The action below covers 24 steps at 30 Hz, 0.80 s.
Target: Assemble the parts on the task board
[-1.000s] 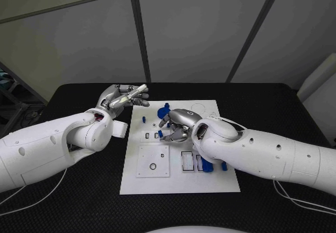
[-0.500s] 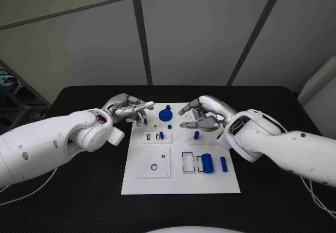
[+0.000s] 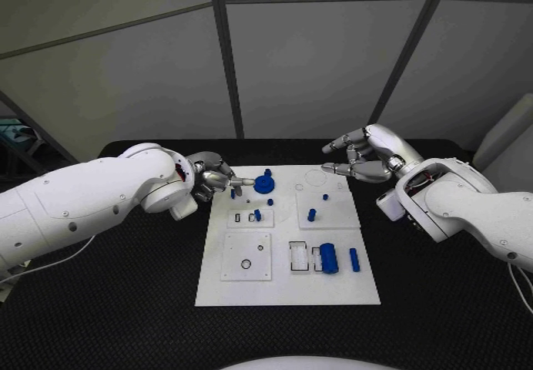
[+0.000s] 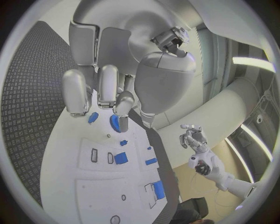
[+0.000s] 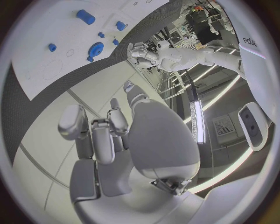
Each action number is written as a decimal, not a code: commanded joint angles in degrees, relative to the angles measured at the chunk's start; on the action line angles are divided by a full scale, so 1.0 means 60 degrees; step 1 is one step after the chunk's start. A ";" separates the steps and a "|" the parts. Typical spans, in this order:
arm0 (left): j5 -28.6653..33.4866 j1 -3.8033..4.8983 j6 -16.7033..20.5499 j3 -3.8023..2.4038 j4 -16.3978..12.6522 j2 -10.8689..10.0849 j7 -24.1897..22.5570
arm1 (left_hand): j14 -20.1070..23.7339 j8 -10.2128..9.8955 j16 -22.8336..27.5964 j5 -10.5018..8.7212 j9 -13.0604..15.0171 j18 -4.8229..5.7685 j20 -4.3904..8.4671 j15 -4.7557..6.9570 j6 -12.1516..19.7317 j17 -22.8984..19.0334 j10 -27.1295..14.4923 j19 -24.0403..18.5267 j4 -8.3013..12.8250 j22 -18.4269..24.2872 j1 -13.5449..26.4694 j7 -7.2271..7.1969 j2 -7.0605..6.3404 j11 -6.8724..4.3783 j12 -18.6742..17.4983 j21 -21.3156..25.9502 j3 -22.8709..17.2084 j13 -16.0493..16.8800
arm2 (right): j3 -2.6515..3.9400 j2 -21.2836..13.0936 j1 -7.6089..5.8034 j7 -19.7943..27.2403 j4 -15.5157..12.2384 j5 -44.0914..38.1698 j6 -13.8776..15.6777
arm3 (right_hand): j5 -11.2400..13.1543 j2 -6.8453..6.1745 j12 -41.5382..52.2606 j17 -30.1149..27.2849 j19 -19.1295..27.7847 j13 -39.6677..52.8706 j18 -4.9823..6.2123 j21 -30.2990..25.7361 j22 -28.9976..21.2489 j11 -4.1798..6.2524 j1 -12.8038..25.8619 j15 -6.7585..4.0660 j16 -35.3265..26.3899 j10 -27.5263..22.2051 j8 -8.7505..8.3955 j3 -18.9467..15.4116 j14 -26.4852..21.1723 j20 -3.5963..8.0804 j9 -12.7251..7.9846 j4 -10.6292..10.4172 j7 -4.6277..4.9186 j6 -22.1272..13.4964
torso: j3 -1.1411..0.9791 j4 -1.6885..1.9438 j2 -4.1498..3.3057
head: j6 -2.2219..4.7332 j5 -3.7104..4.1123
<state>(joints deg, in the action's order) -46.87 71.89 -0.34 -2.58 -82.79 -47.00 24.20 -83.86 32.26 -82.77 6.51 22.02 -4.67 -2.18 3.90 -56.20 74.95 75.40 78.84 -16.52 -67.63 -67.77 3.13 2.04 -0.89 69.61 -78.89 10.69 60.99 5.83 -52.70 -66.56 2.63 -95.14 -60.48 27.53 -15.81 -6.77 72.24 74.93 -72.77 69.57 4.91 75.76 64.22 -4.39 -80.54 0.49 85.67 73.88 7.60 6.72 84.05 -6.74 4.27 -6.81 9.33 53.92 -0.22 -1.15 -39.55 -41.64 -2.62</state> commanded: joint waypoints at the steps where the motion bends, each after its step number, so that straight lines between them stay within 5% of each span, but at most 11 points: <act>1: -0.1002 0.0313 -0.0927 0.0194 0.0196 0.0289 0.1688 | -0.0572 0.0090 -0.0008 -0.0022 0.0122 -0.0028 -0.0006 0.0044 0.0177 0.0739 -0.0280 -0.0096 -0.0003 0.0269 0.0044 0.0035 0.0048 0.0029 -0.0325 0.0164 0.0085 -0.0406 | 0.0019 0.0035 -0.0020 0.0209 0.0077 0.0391 0.0464 | -0.0046 -0.0040 -0.0048 0.1029 0.0039 -0.0021 0.0126 -0.0050 -0.0017 0.0003 -0.0046 -0.0060 -0.0052 -0.0049 0.0035 -0.0052 0.0619 0.0050 -0.0009 0.0001 -0.0004 -0.0049 | -0.0030 -0.0024 0.0056 | -0.0006 -0.0056; 4: -0.1059 0.0536 -0.1197 0.0386 0.0365 0.0546 0.2019 | -0.0573 0.0140 -0.0005 -0.0024 0.0220 0.0003 0.0001 0.0037 0.0343 0.0743 -0.0529 0.0077 -0.0003 0.0114 0.0054 0.0061 0.0134 0.0049 -0.0635 0.0101 0.0142 -0.0790 | 0.0023 0.0070 -0.0022 0.0220 0.0121 0.0414 0.0512 | -0.0049 -0.0044 -0.0065 0.1007 0.0054 -0.0042 0.0131 -0.0065 -0.0042 0.0003 -0.0041 -0.0060 -0.0065 -0.0066 0.0036 -0.0056 0.0614 0.0050 -0.0010 -0.0002 -0.0004 -0.0051 | -0.0012 -0.0028 0.0036 | -0.0013 -0.0091; 12: -0.0962 0.0829 -0.1651 0.0853 0.0739 0.1170 0.2334 | -0.0577 0.0225 -0.0004 -0.0035 0.0392 0.0113 0.0016 0.0038 0.0557 0.0755 -0.0708 0.0534 -0.0010 -0.0401 0.0085 0.0090 0.0262 0.0068 -0.0907 -0.0144 0.0286 -0.1126 | 0.0026 0.0152 -0.0024 0.0171 0.0223 0.0432 0.0544 | -0.0056 -0.0044 -0.0084 0.0976 0.0068 -0.0064 0.0135 -0.0078 -0.0064 0.0003 -0.0036 -0.0060 -0.0082 -0.0082 0.0036 -0.0059 0.0606 0.0051 -0.0011 -0.0006 -0.0003 -0.0054 | 0.0006 -0.0018 0.0014 | -0.0065 -0.0108; 24: -0.0917 0.0955 -0.2088 0.1155 0.1119 0.1733 0.2417 | -0.0577 0.0304 0.0001 -0.0032 0.0471 0.0163 0.0024 0.0048 0.0528 0.0754 -0.0608 0.0674 -0.0004 -0.0641 0.0138 0.0067 0.0282 0.0051 -0.0802 -0.0257 0.0359 -0.1008 | 0.0027 0.0245 -0.0025 0.0126 0.0325 0.0436 0.0517 | -0.0107 -0.0026 -0.0173 0.0867 0.0172 -0.0168 0.0171 -0.0183 -0.0234 0.0005 -0.0028 -0.0061 -0.0146 -0.0162 0.0048 -0.0060 0.0578 0.0052 -0.0015 -0.0025 -0.0004 -0.0059 | 0.0014 -0.0014 0.0011 | -0.0135 -0.0101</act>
<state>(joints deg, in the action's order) -51.93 77.52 -10.31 4.31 -76.16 -36.81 37.74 -83.85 33.96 -82.77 6.52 24.76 -4.72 -2.16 3.90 -53.22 74.94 71.45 82.51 -16.59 -71.43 -66.96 3.48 3.49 -0.39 64.51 -80.23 12.50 54.89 5.94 -51.30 -66.61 3.03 -93.17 -58.18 29.94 -16.09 -6.77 71.41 74.92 -72.07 68.69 4.90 74.92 63.00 -4.40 -80.54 0.49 85.01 73.47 7.60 6.58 84.05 -6.43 4.28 -6.95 9.33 53.92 -0.18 -1.26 -39.48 -42.35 -3.25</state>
